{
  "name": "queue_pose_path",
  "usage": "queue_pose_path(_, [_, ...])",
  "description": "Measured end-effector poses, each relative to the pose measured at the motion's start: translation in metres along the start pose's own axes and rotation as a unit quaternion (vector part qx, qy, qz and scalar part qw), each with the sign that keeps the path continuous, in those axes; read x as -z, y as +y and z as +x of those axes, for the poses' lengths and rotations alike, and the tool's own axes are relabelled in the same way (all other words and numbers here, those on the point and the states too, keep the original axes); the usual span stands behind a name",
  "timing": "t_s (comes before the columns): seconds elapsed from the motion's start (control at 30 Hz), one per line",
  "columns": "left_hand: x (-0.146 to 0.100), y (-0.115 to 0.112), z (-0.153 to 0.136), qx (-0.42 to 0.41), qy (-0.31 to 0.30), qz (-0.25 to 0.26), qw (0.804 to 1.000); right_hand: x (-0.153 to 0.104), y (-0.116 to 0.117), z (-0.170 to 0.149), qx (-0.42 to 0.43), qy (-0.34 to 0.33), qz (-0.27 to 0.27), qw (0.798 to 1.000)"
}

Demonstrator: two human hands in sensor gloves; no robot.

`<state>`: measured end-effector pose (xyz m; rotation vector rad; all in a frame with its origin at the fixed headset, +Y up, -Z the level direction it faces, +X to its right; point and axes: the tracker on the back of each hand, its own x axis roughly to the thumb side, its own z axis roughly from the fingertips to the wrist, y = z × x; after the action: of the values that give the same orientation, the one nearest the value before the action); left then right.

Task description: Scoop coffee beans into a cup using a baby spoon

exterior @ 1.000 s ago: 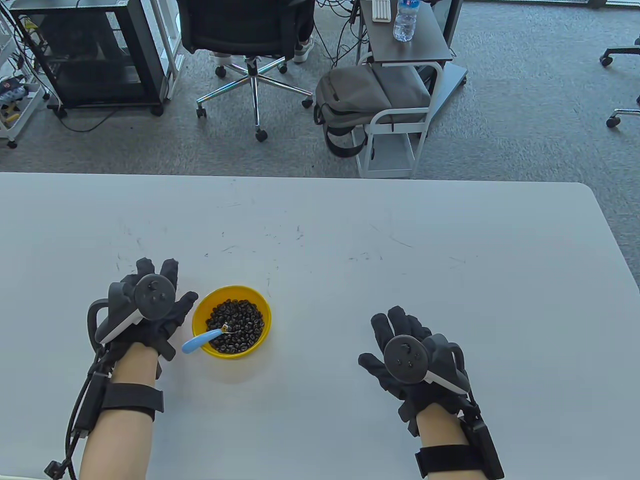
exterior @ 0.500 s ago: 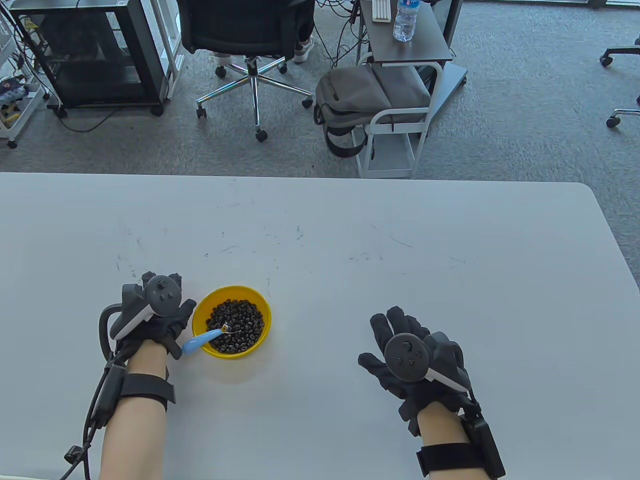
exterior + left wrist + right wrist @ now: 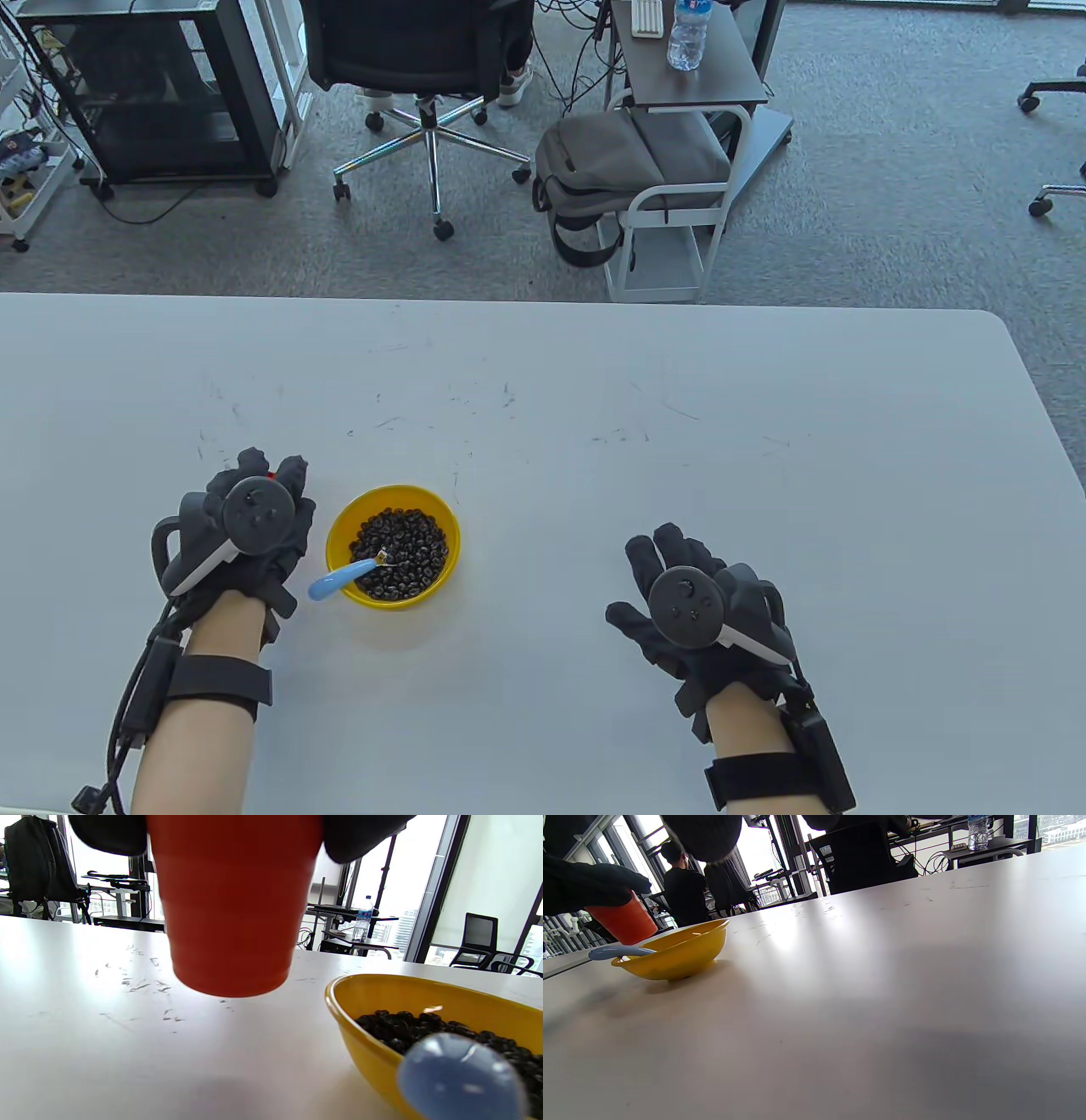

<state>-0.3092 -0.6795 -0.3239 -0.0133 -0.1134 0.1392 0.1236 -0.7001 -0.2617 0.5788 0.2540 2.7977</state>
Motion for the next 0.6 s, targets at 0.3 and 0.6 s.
queue_pose_path(0.3, [-0.035, 0.023, 0.091, -0.017, -0.176, 0.037, 0.984, -0.002, -0.003, 0.006, -0.004, -0.012, -0.008, 1.0])
queue_pose_path(0.6, [-0.046, -0.017, 0.171, -0.065, -0.293, -0.033, 0.953, -0.003, -0.003, 0.005, 0.0, -0.01, -0.006, 1.0])
